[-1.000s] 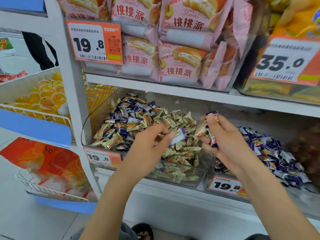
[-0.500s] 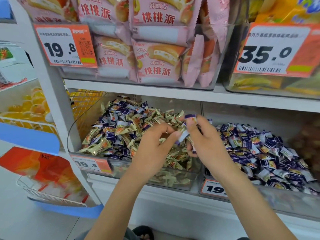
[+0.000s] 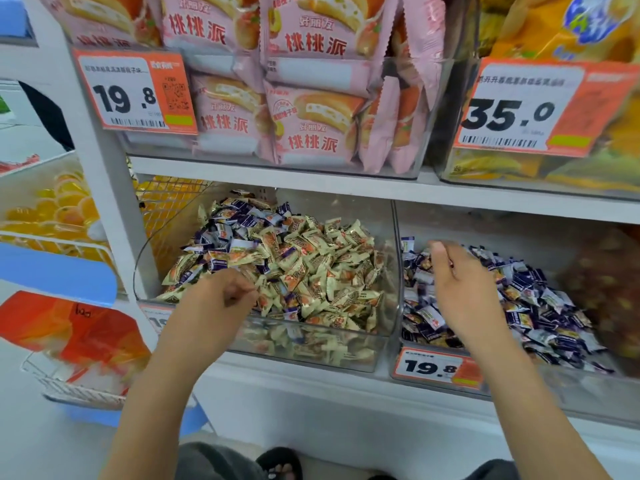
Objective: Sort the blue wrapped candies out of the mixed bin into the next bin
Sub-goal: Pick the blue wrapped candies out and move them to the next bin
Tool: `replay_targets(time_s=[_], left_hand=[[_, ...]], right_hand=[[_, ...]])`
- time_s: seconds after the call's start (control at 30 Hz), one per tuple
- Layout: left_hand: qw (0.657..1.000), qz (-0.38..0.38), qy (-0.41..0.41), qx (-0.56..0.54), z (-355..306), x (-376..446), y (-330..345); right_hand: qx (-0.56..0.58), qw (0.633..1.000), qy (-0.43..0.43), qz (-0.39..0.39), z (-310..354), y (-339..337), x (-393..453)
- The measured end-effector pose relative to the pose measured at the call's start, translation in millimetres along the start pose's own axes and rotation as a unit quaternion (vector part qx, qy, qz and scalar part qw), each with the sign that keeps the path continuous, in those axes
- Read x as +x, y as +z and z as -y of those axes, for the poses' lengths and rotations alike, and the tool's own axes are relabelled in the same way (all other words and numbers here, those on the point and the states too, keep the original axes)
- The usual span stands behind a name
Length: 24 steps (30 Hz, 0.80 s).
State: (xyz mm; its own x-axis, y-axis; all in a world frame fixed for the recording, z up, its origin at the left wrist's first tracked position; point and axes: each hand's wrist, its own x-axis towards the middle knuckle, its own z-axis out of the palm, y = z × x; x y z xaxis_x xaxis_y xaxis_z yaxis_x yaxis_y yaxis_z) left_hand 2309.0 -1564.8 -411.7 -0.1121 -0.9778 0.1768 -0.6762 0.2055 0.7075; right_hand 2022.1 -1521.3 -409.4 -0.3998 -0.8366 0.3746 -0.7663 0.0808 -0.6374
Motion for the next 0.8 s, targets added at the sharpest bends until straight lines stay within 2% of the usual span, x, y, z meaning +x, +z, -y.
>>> replay_targets(time_s=[0.07, 0.1, 0.13, 0.2, 0.27, 0.33, 0.43, 0.53, 0.6, 0.7, 0.8], left_hand=[[1.0, 0.006, -0.012, -0.016, 7.6, -6.5, -9.2], [1.0, 0.001, -0.01, -0.014, 10.3, -9.0, -13.1], [1.0, -0.002, -0.005, -0.004, 13.0, -10.7, -15.7], [1.0, 0.008, -0.001, 0.024, 17.2, -13.1, -18.6], [0.999, 0.022, -0.008, 0.034, 21.8, -14.3, -21.4], [0.999, 0.017, -0.014, 0.031, 24.6, -15.1, -25.9], [0.999, 0.017, -0.012, 0.027, 26.3, -16.2, -31.7], [0.999, 0.01, -0.019, 0.024, 32.1, -17.2, -37.6], [0.999, -0.001, -0.021, 0.029, 37.1, -17.2, -42.4], [0.999, -0.012, -0.028, 0.027, 41.2, -17.2, -47.8], [0.999, -0.008, -0.027, 0.028, 42.5, -17.2, -49.6]], right_hand=[[-0.013, 0.99, -0.1, -0.101, 27.6, 9.8, -11.1], [-0.001, 0.985, -0.143, -0.098, 44.8, 18.2, -18.8], [0.014, 0.982, -0.178, -0.056, 61.6, 28.4, -26.8], [0.024, 0.974, -0.209, 0.082, 87.9, 51.6, -39.0], [0.005, 0.959, -0.207, 0.192, 98.1, 77.8, -42.2], [-0.035, 0.948, -0.192, 0.251, 101.0, 94.3, -39.6], [-0.069, 0.933, -0.18, 0.303, 98.9, 104.4, -31.9], [-0.035, 0.918, -0.138, 0.37, 98.3, 100.7, -20.8], [-0.044, 0.913, -0.129, 0.383, 94.8, 100.9, -17.3], [-0.118, 0.898, -0.148, 0.397, 91.7, 99.9, -21.3], [-0.12, 0.878, -0.113, 0.449, 90.5, 91.2, -19.3]])
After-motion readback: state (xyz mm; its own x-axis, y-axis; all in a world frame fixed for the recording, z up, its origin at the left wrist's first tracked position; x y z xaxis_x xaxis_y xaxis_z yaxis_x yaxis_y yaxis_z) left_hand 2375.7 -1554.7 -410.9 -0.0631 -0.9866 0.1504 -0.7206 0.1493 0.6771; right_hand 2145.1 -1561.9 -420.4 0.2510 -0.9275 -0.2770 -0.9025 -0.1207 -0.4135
